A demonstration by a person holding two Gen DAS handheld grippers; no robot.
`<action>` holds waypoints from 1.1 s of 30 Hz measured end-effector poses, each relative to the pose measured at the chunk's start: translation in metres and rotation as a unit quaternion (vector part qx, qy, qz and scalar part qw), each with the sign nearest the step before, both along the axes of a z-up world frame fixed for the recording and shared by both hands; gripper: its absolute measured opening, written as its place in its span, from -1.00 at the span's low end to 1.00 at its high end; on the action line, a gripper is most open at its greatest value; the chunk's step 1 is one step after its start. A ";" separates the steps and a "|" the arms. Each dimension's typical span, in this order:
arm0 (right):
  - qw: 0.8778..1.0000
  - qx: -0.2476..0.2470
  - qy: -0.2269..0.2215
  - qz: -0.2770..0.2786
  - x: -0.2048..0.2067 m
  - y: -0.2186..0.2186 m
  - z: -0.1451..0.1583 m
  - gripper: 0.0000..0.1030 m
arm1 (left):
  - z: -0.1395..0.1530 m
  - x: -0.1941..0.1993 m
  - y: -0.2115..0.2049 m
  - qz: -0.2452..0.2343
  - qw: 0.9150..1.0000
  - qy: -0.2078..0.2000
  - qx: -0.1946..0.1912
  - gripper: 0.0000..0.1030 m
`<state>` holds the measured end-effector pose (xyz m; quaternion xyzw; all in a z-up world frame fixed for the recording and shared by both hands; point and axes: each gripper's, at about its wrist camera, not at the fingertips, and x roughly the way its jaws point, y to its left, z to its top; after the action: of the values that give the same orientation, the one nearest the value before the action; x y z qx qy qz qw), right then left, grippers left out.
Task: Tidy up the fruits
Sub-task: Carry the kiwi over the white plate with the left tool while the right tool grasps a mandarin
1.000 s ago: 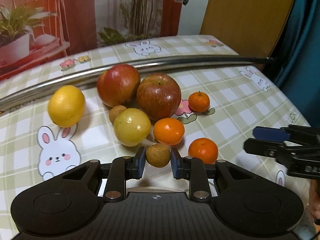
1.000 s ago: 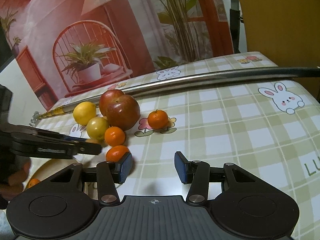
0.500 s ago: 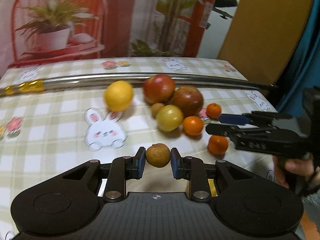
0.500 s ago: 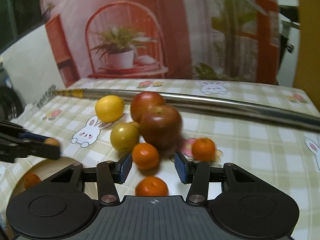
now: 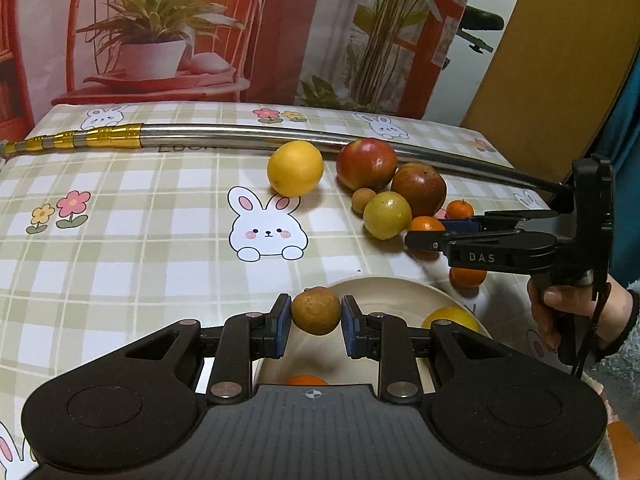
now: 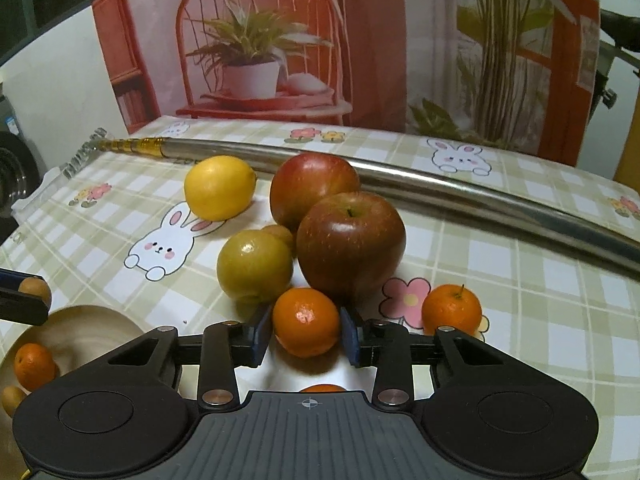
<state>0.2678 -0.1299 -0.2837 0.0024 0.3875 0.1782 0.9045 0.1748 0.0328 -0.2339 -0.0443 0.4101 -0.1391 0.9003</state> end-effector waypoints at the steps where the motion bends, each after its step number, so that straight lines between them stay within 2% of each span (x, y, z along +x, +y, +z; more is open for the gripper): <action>1: 1.000 0.001 0.000 -0.001 -0.001 0.000 0.000 -0.35 | 0.000 0.000 0.000 -0.001 1.000 -0.001 0.000 -0.45; 13: 0.998 0.047 -0.016 -0.030 -0.034 -0.020 0.021 -0.36 | -0.014 0.001 -0.012 -0.029 0.999 0.004 0.022 -0.45; 25: 0.997 0.064 -0.034 -0.013 -0.056 -0.008 0.040 -0.36 | -0.026 -0.003 -0.020 -0.030 0.997 0.020 0.069 -0.45; 33: 0.998 0.057 -0.027 0.000 -0.059 0.001 0.040 -0.36 | -0.028 -0.010 -0.016 -0.016 0.998 0.023 0.061 -0.44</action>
<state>0.2084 -0.1291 -0.2435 0.0496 0.3526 0.2002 0.9128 0.1649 0.0170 -0.2614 0.0137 0.4387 -0.1271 0.8895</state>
